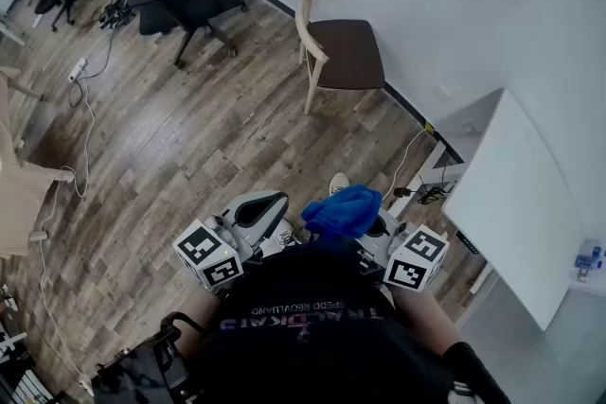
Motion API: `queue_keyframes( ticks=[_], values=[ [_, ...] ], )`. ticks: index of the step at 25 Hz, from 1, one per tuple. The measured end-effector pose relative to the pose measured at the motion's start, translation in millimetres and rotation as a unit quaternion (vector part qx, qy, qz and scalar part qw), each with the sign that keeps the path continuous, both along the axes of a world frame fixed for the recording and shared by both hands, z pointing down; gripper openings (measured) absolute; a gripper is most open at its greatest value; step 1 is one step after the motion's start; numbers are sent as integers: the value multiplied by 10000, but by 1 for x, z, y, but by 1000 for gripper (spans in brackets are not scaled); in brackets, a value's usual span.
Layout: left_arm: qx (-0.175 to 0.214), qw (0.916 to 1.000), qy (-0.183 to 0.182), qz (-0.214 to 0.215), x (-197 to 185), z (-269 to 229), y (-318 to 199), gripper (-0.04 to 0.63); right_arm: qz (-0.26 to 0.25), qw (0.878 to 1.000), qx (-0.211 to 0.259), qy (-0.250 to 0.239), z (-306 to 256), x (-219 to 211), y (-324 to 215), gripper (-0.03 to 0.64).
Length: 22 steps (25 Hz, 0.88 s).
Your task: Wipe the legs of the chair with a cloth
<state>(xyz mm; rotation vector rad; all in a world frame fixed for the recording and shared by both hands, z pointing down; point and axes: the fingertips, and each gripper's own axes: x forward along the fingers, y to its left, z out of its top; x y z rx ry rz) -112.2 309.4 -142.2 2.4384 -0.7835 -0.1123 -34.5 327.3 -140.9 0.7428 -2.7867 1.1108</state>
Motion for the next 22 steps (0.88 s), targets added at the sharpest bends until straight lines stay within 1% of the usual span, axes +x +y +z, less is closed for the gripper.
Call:
queue_keyframes(
  ticks=[10,16,22],
  values=[
    [1,10000,-4,-21,-1,-1,1,-3,-30,10000,23,25,-1,-2,1,63],
    [-31,10000,-16,-1,3,0,0,-3,-108,9999,71,-41,-4,-1,2,64],
    [-60,10000,-16,46,7,3,2,-3,-40,10000,-45,-63,0,5,3,64]
  ],
)
